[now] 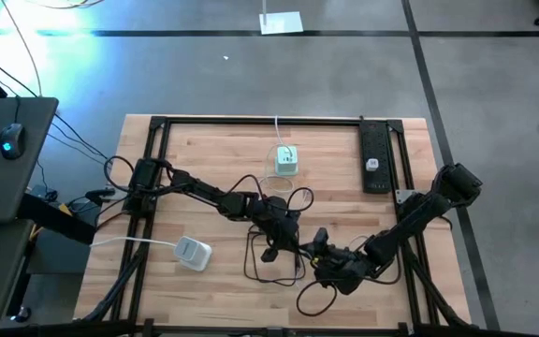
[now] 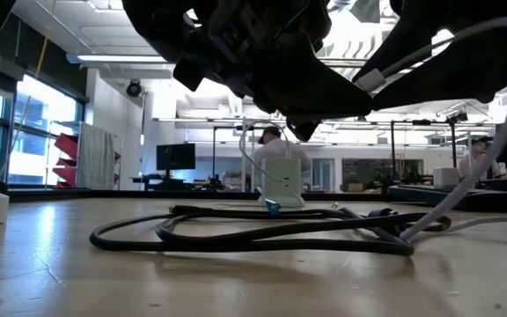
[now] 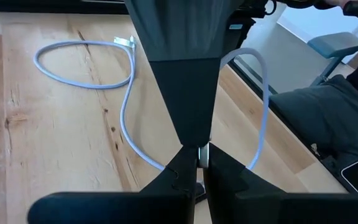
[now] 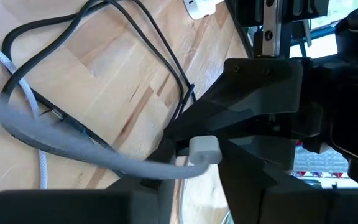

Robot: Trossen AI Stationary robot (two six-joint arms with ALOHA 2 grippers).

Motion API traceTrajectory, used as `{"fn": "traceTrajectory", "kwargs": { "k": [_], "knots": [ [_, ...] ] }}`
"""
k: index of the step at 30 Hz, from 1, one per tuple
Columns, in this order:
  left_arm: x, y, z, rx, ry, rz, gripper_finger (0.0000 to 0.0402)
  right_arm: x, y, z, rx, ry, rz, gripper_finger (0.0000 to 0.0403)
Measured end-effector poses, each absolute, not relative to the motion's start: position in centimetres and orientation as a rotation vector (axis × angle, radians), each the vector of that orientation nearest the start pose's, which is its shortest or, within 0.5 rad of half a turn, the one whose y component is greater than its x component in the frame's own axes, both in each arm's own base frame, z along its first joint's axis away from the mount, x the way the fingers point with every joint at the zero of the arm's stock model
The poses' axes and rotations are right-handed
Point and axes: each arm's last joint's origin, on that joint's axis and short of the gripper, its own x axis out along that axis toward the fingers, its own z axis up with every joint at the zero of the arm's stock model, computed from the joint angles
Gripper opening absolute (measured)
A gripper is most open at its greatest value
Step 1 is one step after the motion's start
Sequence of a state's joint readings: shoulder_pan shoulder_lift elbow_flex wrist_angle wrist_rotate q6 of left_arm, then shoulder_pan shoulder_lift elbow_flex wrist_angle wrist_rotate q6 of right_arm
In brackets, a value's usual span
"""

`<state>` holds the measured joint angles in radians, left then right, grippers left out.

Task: Insert USB
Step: Insert the white charger cable into the white charger adapter

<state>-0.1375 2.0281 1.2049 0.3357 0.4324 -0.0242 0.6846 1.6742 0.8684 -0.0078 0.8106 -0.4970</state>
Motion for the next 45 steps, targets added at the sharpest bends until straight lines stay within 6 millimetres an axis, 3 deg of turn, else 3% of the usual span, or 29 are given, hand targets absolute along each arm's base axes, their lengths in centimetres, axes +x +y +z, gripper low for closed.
{"fn": "traceTrajectory", "kwargs": {
  "k": [5, 20, 23, 28, 33, 38, 41, 45],
  "knots": [
    [42.4, -7.1, 15.7, -0.096, 0.498, -0.556, 0.0000, 26.2, 18.7, 16.7, -1.030, 0.626, 0.038, 0.0051],
    [42.3, -6.7, 15.4, -0.111, 0.543, -0.532, 0.0009, 26.1, 18.5, 16.8, -0.931, 0.645, 0.054, 0.0035],
    [42.2, -5.9, 15.1, -0.131, 0.600, -0.505, 0.0020, 25.6, 17.5, 17.5, -0.838, 0.695, 0.042, 0.0021],
    [41.4, -4.2, 13.6, -0.175, 0.774, -0.382, 0.0033, 23.8, 14.9, 20.5, -0.674, 0.775, -0.005, 0.0001],
    [41.4, -3.3, 13.3, -0.147, 0.804, -0.217, 0.0035, 22.0, 12.4, 23.7, -0.546, 0.756, -0.077, 0.0001],
    [41.3, -3.2, 13.2, -0.104, 0.811, -0.154, 0.0035, 20.0, 9.1, 25.6, -0.362, 0.807, -0.197, 0.0001],
    [41.3, -3.4, 13.2, -0.079, 0.815, -0.165, 0.0035, 19.7, 8.4, 25.6, -0.299, 0.877, -0.101, 0.0001],
    [41.2, -3.7, 13.2, -0.064, 0.813, -0.177, 0.0035, 20.4, 9.2, 24.4, -0.326, 0.981, 0.148, 0.0000]
  ]
}}
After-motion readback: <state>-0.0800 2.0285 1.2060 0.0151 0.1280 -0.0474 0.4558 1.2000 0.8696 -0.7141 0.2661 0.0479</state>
